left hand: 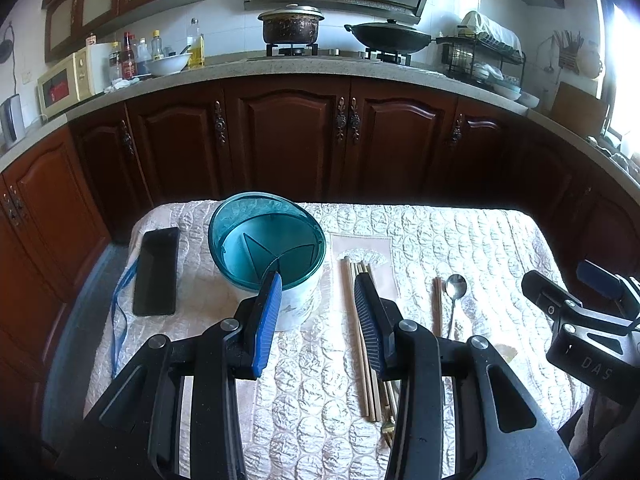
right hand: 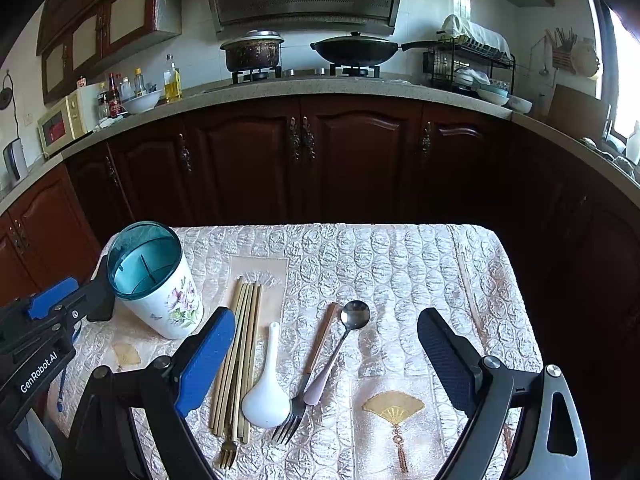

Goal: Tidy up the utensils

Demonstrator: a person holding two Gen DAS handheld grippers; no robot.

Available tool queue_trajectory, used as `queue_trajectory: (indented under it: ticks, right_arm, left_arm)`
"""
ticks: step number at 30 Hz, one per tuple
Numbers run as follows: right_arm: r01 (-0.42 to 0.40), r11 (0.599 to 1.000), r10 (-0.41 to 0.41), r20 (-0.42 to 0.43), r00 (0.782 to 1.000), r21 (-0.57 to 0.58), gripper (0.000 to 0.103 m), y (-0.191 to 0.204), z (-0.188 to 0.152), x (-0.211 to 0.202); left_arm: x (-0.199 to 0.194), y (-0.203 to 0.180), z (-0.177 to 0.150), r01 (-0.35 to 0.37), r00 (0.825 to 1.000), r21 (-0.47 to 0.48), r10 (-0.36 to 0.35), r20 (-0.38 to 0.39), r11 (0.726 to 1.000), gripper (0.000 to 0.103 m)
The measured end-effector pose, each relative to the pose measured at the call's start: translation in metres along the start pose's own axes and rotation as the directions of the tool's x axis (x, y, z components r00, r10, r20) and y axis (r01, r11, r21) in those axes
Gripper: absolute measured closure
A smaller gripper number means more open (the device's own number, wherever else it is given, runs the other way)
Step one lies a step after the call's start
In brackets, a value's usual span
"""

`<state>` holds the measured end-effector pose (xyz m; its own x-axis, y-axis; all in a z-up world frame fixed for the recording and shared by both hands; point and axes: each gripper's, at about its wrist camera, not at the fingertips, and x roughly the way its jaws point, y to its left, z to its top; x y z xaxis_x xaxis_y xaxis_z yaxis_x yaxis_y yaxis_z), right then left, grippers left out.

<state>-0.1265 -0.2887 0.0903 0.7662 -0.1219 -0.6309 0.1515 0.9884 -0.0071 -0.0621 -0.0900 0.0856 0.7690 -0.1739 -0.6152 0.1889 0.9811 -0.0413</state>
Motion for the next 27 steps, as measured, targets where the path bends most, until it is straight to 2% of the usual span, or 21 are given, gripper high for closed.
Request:
queue_trajectory:
  ticks: [27]
  right_arm:
    - [-0.011, 1.000, 0.011, -0.020, 1.000, -0.005, 0.012, 0.0025, -0.0030, 0.0049]
  left_arm:
    - [0.0045, 0.0028, -0.0040, -0.001, 1.000, -0.005, 0.001, -0.011, 1.000, 0.066]
